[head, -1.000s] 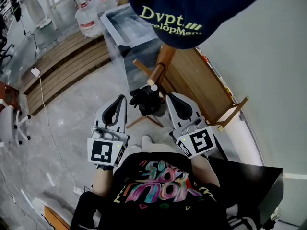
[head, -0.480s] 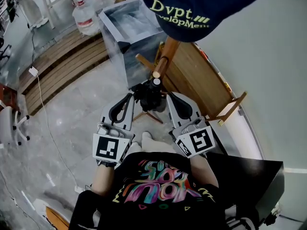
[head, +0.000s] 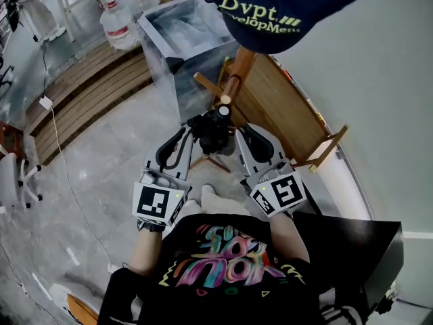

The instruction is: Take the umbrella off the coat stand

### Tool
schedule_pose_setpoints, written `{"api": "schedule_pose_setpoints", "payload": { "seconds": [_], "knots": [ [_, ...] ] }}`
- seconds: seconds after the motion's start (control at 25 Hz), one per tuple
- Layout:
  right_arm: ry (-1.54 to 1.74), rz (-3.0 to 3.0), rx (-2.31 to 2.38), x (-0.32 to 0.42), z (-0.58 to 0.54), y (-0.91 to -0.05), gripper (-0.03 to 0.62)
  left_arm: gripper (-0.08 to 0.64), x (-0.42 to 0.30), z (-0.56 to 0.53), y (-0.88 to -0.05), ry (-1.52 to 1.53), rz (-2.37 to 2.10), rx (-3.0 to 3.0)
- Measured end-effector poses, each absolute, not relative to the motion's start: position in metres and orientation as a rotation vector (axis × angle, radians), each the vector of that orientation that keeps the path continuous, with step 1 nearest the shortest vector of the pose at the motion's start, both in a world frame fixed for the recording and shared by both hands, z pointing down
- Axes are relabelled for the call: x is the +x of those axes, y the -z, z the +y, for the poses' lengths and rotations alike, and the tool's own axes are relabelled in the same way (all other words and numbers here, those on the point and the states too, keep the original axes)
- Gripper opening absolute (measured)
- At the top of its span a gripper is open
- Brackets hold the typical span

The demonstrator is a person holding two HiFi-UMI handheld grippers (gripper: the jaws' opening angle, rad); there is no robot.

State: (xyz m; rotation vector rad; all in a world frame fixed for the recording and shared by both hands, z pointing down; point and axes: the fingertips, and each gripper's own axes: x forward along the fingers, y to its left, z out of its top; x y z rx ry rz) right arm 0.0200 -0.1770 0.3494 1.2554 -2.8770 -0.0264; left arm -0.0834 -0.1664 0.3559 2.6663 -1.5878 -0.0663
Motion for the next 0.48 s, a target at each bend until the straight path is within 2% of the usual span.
{"api": "schedule_pose_setpoints", "payload": {
  "seconds": [0.12,0.32,0.48],
  "knots": [
    [0.011,-2.882,1.257,0.021,-0.178,-0.351,0.088,0.117,-0.081,-0.167,-0.366,-0.009,-1.534,2.69],
    [-0.034,-2.892,1.256,0.021,-0.184,-0.355,0.138,0.199,-0.072,-0.169,-0.384,-0.089,-1.446,2.745],
    [-0.065,-2.896,1.246,0.018,-0.189,-0.363,0.154,0.246,-0.06,-0.172,-0.406,-0.156,-1.367,2.768]
  ]
}}
